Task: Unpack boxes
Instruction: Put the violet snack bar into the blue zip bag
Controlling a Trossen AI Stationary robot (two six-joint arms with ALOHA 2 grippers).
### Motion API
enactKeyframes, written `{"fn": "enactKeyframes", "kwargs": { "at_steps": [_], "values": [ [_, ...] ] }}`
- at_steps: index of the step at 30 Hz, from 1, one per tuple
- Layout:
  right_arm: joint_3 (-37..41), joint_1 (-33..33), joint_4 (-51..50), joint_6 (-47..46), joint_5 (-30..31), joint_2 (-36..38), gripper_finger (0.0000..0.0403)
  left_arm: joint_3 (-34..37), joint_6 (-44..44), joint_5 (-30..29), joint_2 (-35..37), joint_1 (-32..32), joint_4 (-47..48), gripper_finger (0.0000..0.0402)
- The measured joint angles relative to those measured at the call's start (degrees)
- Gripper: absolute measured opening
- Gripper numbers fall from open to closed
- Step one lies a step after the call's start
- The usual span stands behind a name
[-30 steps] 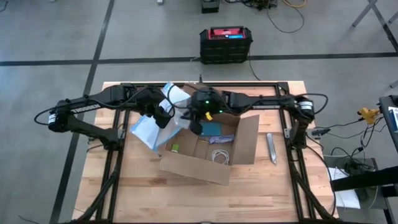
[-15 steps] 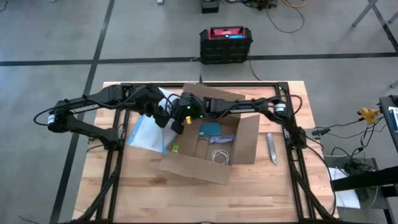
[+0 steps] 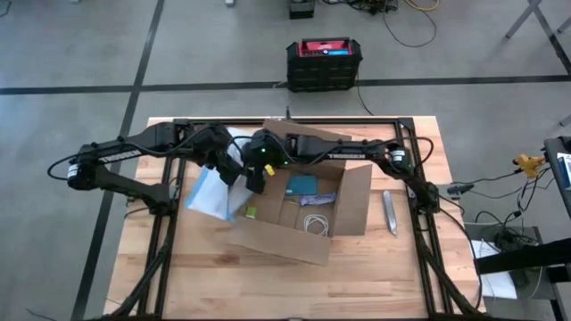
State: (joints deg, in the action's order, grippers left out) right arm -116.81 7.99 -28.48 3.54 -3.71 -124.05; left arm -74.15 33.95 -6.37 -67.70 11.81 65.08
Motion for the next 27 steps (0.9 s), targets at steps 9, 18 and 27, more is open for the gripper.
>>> {"fn": "enactKeyframes", "kwargs": {
  "at_steps": [9,18,27],
  "values": [
    [0.6,-0.5,-27.5,12.4,-2.7,7.3,0.0246,0.1,1.8,-1.9,0.6,0.0,4.2,0.0],
    [16.4,-0.9,-37.5,13.3,-4.9,15.2,0.0222,0.5,5.6,-5.8,0.8,0.0,9.1,0.0],
    [32.9,-4.2,-24.1,7.1,-5.9,14.8,0.0206,0.5,4.0,-5.7,0.7,0.0,9.0,0.0]
  ]
}}
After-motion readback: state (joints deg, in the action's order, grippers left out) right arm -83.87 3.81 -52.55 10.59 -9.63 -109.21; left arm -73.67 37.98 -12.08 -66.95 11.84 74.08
